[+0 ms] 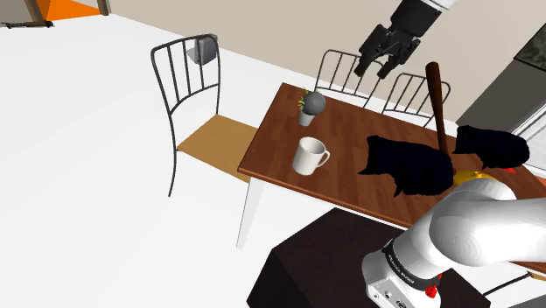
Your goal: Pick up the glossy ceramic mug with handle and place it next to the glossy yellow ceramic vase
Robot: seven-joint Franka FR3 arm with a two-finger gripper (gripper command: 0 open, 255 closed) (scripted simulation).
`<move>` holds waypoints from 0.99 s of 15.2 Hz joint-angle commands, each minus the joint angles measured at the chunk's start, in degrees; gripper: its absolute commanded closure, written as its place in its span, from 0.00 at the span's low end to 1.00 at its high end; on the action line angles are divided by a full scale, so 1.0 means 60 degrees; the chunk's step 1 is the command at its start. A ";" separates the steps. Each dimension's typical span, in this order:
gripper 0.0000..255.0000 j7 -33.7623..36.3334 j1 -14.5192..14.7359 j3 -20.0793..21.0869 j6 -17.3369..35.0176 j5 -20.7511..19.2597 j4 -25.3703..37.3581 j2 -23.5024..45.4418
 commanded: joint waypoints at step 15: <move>0.00 0.2148 -0.0060 0.1685 0.3562 0.0170 -0.2417 0.2131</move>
